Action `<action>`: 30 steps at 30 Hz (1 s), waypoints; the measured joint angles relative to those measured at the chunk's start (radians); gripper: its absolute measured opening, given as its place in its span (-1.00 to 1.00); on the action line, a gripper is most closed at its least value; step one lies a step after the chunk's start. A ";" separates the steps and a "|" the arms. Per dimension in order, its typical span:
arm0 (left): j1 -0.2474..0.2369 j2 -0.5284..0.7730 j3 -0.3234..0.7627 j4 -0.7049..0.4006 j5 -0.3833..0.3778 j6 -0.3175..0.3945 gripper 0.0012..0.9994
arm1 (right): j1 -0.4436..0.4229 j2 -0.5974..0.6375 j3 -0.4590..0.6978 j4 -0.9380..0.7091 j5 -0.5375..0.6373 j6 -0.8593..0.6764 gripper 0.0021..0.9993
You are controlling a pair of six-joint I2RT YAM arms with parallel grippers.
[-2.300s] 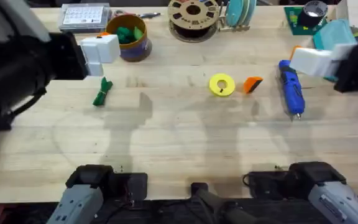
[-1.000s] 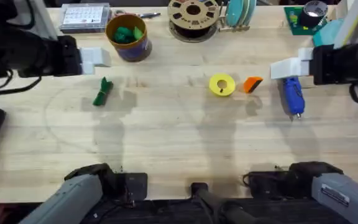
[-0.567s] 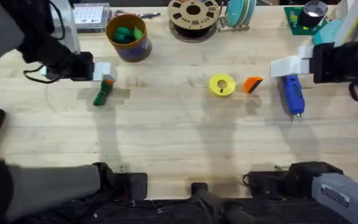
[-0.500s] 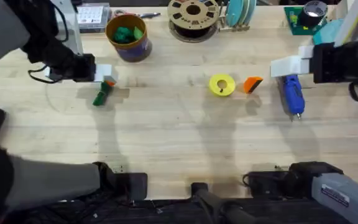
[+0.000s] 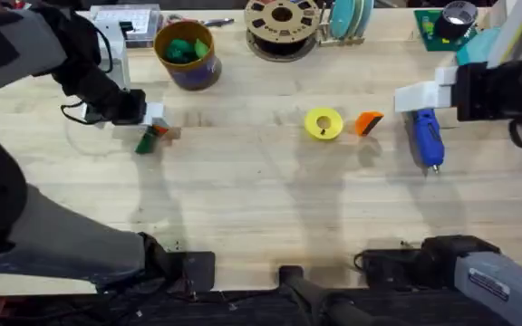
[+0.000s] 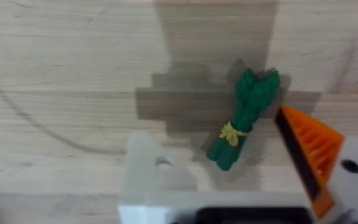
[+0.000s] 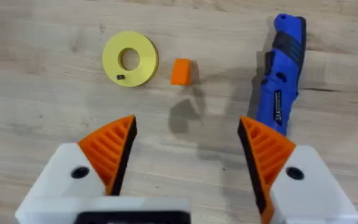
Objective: Pick up the gripper from the table and insert it into the empty holder that is missing its gripper. Then pick up a screw, insert it into the mounting hole, and use the screwdriver to tighten it. Finally, clean up the table by picking up the vegetable and placing it into the bucket.
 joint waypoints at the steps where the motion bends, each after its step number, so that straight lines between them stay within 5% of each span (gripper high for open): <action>1: 0.000 0.000 0.000 0.003 0.000 0.000 0.52 | 0.000 0.000 0.000 0.000 0.000 0.000 0.99; 9: 0.000 0.000 0.000 0.017 -0.001 0.012 -0.97 | 0.000 0.000 0.000 0.000 0.000 0.000 0.99; 22: -0.002 0.000 0.011 -0.012 0.009 0.011 -0.98 | 0.000 0.000 0.000 0.000 0.000 0.000 0.99; 30: -0.039 -0.027 0.199 -0.177 0.013 -0.008 -0.98 | 0.000 0.000 0.000 0.000 0.000 0.000 0.99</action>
